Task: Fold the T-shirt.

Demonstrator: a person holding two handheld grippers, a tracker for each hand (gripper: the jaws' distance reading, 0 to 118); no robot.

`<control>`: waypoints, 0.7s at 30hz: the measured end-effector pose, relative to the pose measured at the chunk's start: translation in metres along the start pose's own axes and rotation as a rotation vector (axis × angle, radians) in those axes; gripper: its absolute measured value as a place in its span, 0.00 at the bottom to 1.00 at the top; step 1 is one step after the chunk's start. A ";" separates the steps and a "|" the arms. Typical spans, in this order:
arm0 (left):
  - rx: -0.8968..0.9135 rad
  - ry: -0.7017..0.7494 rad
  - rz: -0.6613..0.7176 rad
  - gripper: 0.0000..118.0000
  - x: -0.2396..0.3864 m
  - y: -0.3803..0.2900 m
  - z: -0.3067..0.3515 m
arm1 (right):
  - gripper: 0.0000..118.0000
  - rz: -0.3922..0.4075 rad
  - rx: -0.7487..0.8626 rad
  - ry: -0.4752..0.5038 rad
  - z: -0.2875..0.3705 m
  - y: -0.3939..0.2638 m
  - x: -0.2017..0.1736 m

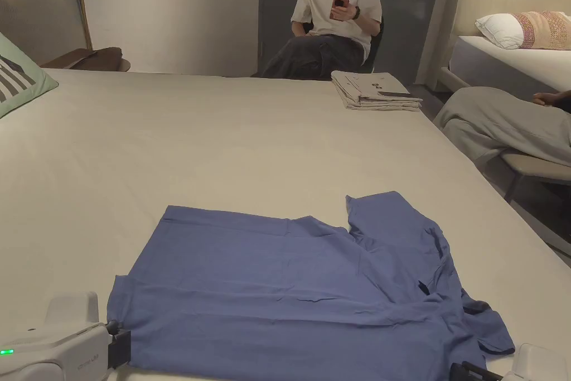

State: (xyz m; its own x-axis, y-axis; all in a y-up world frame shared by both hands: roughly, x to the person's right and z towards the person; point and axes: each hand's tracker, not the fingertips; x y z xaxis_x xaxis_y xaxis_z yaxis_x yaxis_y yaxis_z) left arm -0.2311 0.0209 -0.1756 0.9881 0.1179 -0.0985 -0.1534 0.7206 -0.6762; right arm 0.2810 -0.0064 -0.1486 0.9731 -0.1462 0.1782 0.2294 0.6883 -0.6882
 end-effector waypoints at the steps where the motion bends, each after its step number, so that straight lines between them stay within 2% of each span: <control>1: -0.001 -0.001 0.000 0.06 0.000 0.000 0.001 | 0.49 -0.013 0.004 0.029 -0.001 -0.001 -0.001; 3: -0.008 -0.002 0.006 0.05 -0.001 0.001 0.001 | 0.35 0.003 0.026 0.025 0.003 0.000 -0.003; 4: -0.012 0.002 0.012 0.05 -0.002 0.001 0.004 | 0.20 0.021 0.032 0.030 0.007 0.002 -0.004; 5: -0.013 0.001 0.019 0.05 -0.003 0.001 0.009 | 0.12 0.029 0.040 0.029 0.011 0.003 -0.004; 9: -0.010 -0.030 0.060 0.05 -0.007 0.001 0.033 | 0.08 -0.010 0.061 0.051 0.037 0.013 0.006; 16: -0.079 -0.006 0.081 0.05 -0.007 -0.026 0.063 | 0.08 0.003 0.045 0.055 0.077 0.012 0.009; 21: -0.131 0.003 0.115 0.05 -0.012 -0.051 0.054 | 0.08 0.072 0.001 0.014 0.067 0.000 0.005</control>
State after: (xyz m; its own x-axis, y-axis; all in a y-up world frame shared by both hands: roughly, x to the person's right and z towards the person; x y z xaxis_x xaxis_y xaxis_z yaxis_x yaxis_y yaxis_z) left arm -0.2353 0.0191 -0.1004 0.9642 0.1919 -0.1827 -0.2630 0.6074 -0.7496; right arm 0.2848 0.0407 -0.1007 0.9873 -0.1056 0.1184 0.1584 0.6978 -0.6986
